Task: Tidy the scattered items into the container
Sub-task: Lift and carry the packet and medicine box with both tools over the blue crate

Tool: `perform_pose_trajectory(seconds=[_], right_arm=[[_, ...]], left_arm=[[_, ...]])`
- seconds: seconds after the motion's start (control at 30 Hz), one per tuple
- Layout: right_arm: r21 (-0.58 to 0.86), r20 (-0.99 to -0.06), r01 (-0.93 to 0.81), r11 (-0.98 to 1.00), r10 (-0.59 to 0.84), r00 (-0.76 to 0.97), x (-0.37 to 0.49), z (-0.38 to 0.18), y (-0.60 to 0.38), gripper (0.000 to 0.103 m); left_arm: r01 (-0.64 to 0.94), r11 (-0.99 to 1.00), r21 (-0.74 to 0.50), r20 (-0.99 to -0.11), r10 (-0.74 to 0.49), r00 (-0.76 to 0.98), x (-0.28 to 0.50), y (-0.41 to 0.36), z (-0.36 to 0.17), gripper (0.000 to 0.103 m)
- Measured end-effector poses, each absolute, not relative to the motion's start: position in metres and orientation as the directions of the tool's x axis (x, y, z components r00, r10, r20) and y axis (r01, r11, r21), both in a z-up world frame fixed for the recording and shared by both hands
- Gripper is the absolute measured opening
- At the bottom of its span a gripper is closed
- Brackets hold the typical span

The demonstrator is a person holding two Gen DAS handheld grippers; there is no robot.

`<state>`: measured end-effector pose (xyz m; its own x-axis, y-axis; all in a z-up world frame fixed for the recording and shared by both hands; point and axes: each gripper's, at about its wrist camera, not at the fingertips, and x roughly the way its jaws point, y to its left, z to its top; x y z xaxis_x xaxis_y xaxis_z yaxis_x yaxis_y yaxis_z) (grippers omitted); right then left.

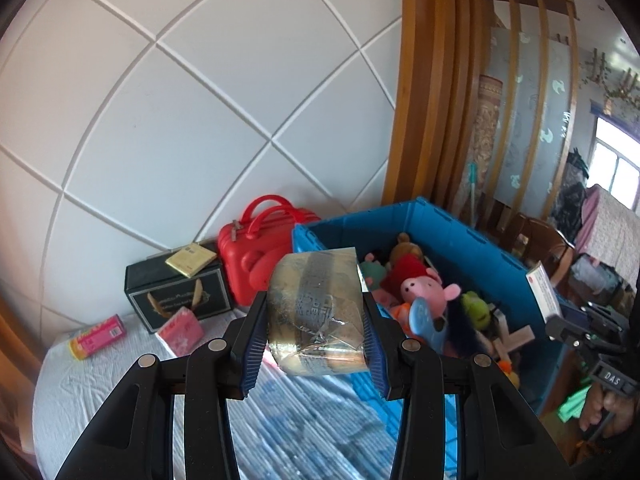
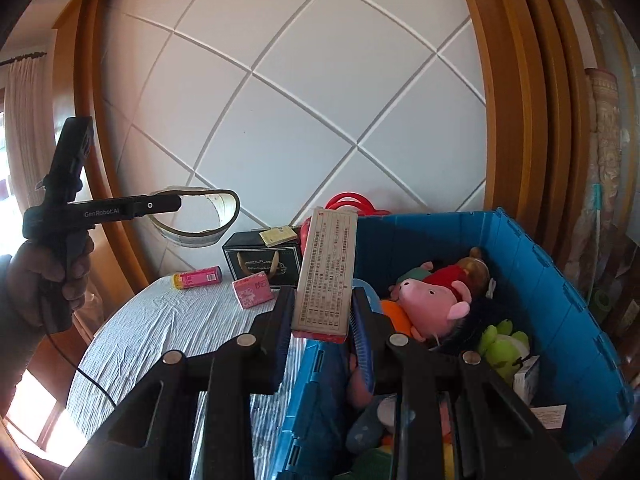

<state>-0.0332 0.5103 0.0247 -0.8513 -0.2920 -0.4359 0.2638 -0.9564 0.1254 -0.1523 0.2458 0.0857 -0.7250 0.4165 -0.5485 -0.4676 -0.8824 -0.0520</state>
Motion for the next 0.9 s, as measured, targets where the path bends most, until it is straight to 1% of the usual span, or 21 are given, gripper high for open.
perform_pose_trajectory(seconds=[0.53,0.9], right_arm=[[0.139,-0.503,0.108,-0.984,-0.164,-0.849,-0.044,0.000,0.591,0.028],[0.137,-0.539,0.027,-0.990,-0.097,-0.837,-0.054,-0.011,0.623,0.028]], left_arm=[[-0.570,-0.821,-0.030,-0.581,0.479,-0.658,-0.232,0.360,0.070,0.042],[-0.622,-0.783,-0.011,-0.595,0.505,-0.625,-0.293,0.432,0.067,0.042]])
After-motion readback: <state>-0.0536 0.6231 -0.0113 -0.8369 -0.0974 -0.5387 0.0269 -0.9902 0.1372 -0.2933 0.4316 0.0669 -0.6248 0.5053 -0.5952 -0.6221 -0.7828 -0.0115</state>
